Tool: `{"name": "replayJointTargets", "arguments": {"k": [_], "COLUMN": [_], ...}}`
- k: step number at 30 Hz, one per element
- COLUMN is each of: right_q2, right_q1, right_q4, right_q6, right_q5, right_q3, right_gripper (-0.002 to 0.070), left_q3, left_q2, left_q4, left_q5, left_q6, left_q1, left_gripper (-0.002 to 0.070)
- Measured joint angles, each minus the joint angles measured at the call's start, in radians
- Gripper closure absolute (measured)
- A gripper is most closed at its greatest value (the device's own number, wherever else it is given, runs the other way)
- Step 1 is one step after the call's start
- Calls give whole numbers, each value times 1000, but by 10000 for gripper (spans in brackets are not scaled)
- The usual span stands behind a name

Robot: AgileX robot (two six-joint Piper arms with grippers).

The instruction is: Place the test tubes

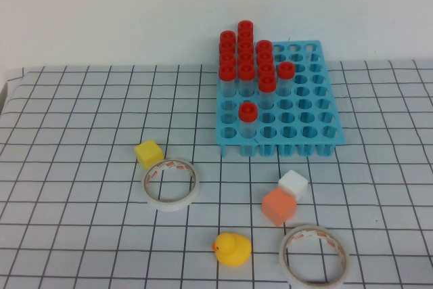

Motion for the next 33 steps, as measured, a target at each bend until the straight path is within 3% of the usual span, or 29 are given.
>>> {"name": "replayJointTargets", "arguments": {"k": [9,33], "right_q2": [0,0], "right_q1": [83,88], "right_q4": [0,0], "right_q6": [122,129], "right_q5": [13,23], "right_q3": [-2,-5], "right_gripper": [676,677], "left_q3": [0,0], "left_q2": [0,0], "left_q4": [0,0], "left_q5": [-2,-2], "left_q6": [0,-1], "left_q1": [0,0], "left_gripper": [676,676]}}
